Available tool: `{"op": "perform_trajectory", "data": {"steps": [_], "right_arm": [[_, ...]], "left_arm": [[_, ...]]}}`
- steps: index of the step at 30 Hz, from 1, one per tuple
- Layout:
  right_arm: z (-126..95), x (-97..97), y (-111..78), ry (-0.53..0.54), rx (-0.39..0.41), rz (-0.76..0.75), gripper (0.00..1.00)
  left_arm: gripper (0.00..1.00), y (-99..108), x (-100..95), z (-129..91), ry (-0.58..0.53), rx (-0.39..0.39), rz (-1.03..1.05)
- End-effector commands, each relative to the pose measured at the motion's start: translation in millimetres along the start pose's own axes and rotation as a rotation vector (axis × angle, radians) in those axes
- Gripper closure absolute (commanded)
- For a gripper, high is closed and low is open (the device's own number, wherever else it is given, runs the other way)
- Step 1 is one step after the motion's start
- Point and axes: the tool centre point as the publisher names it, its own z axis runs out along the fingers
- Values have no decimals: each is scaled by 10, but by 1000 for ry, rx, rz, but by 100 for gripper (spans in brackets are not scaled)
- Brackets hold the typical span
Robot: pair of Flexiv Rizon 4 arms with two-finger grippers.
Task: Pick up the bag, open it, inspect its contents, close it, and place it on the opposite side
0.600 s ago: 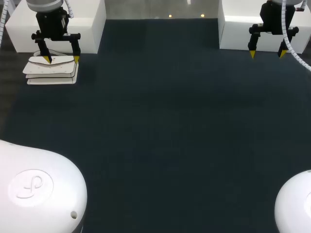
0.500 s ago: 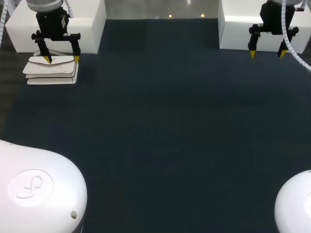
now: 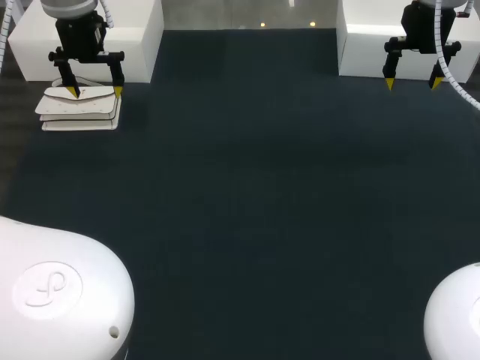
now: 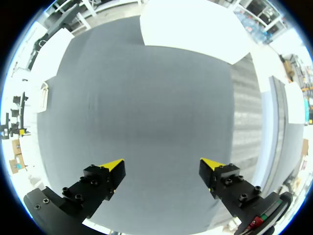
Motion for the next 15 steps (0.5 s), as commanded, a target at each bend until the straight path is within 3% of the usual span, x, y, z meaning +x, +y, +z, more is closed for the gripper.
{"op": "perform_trajectory", "data": {"steps": [1, 15], "right_arm": [[21, 72, 50, 12, -64, -132, 0], [262, 571, 25, 84, -369, -827, 0]], "left_arm": [[0, -42, -56, 31, 69, -25, 47], [0, -250, -681, 170, 261, -3, 59]]}}
